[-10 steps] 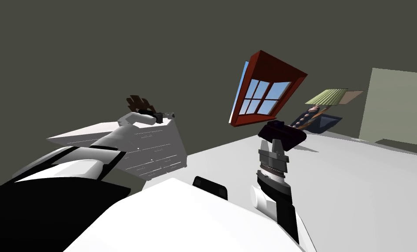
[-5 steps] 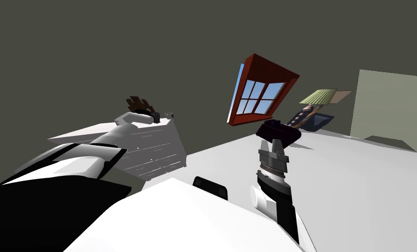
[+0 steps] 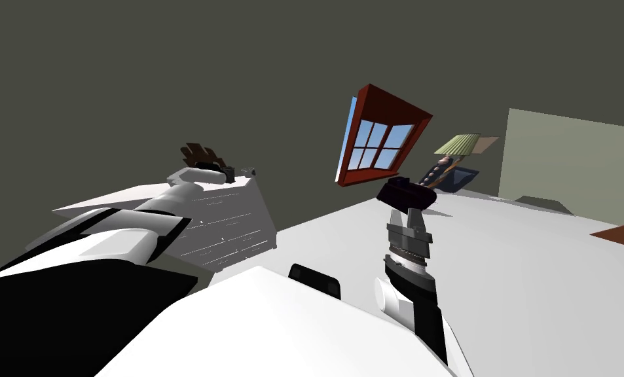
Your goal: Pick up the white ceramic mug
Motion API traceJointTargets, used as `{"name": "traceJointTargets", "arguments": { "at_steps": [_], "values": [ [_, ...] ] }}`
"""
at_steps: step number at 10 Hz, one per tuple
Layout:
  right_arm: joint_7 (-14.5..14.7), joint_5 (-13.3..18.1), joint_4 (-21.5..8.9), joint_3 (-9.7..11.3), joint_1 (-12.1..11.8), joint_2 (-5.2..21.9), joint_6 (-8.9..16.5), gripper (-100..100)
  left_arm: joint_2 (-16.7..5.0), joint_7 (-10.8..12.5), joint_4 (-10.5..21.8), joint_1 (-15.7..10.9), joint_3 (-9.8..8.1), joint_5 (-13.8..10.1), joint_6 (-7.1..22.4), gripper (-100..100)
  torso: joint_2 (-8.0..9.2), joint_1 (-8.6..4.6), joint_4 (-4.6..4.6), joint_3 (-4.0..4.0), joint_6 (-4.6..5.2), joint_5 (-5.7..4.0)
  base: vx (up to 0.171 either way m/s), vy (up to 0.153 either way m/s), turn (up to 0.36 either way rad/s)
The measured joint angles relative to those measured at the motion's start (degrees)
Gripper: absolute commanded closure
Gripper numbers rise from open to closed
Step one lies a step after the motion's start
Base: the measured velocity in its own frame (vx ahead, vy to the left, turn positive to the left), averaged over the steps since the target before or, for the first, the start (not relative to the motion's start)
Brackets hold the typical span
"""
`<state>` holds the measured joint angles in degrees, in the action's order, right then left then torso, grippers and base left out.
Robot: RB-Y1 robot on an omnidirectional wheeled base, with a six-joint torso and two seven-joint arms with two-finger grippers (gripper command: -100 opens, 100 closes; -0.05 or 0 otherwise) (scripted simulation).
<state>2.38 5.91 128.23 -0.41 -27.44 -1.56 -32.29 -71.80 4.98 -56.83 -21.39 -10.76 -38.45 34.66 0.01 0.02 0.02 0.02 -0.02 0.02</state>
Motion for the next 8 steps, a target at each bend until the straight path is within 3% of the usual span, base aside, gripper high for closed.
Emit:
{"name": "traceJointTargets", "arguments": {
  "at_steps": [1, 2, 3, 6, 7, 8],
  "values": [
    [0.0, 0.0, 0.0, 0.0, 0.0, 0.0, 0.0, 0, -0.2, 0.3, 1.5, 0.1, -0.13, 0.2, 0.3, -100, -0.1, 0.07, -0.03, -0.06, 0.01, 0.01, -0.088, -0.079, -0.252],
    [0.0, 0.0, 0.0, 0.0, 0.0, 0.0, 0.0, 0, -0.9, -0.8, 3.9, -2.6, 1.73, 0.0, -0.9, -100, 0.1, -0.21, -0.01, 0.03, 0.14, -0.05, -0.107, -0.082, -0.198],
    [0.0, 0.0, 0.0, 0.0, 0.0, 0.0, 0.0, 0, -1.6, -1.4, 5.0, -3.3, 2.02, -0.3, -2.4, -100, 0.21, -0.25, 0.05, 0.12, 0.04, -0.08, -0.057, -0.047, -0.002],
    [0.0, 0.0, 0.0, 0.0, 0.0, 0.0, 0.0, 0, -2.2, -1.6, 8.4, -3.7, 1.94, -0.7, -3.5, -100, -0.04, 0.07, -0.01, -0.03, 0.01, 0.01, -0.003, -0.005, 0.01],
    [0.0, 0.0, 0.0, 0.0, 0.0, 0.0, 0.0, 0, -2.3, -2.8, 11.3, -5.0, 2.58, -1.7, -4.0, -100, -0.11, 0.12, -0.03, -0.07, 0.01, 0.03, 0.009, 0.006, -0.005],
    [0.0, 0.0, 0.0, 0.0, 0.0, 0.0, 0.0, 0, -2.3, -2.7, 12.0, -4.0, 2.18, -1.6, -4.1, -100, -0.11, 0.14, -0.03, -0.07, 0.0, 0.04, 0.0, 0.0, 0.0]
  ]
}}
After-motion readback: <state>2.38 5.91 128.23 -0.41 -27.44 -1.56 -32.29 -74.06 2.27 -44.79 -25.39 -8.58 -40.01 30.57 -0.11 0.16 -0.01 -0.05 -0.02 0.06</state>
